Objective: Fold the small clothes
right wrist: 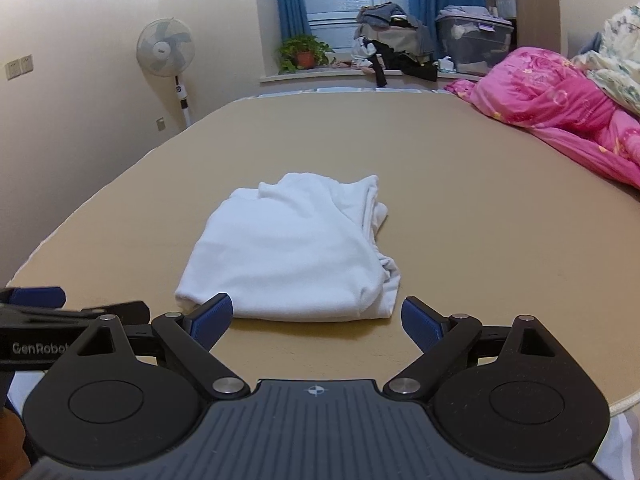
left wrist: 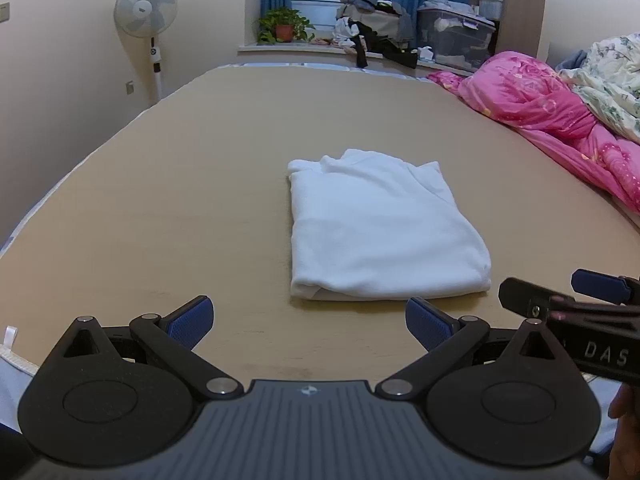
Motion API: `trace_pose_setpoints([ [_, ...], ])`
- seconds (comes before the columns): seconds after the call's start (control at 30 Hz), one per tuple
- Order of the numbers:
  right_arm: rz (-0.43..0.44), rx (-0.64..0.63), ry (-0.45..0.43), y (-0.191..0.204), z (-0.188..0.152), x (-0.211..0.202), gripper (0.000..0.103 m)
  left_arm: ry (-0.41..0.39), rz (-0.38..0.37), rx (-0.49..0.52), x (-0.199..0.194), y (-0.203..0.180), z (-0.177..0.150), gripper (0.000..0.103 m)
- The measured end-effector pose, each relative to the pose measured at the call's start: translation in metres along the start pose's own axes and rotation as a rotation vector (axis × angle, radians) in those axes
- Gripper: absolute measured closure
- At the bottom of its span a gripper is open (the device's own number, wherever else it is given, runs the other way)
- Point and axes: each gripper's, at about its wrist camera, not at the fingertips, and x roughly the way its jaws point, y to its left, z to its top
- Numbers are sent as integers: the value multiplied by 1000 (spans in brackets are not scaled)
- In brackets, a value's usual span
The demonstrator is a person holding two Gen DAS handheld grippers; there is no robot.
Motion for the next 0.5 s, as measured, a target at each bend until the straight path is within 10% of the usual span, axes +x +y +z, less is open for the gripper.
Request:
trace_pose_setpoints([
  [0.5, -8, -32, -6, 5, -2, -2, 11, 5, 0, 4, 2, 0, -2, 1],
])
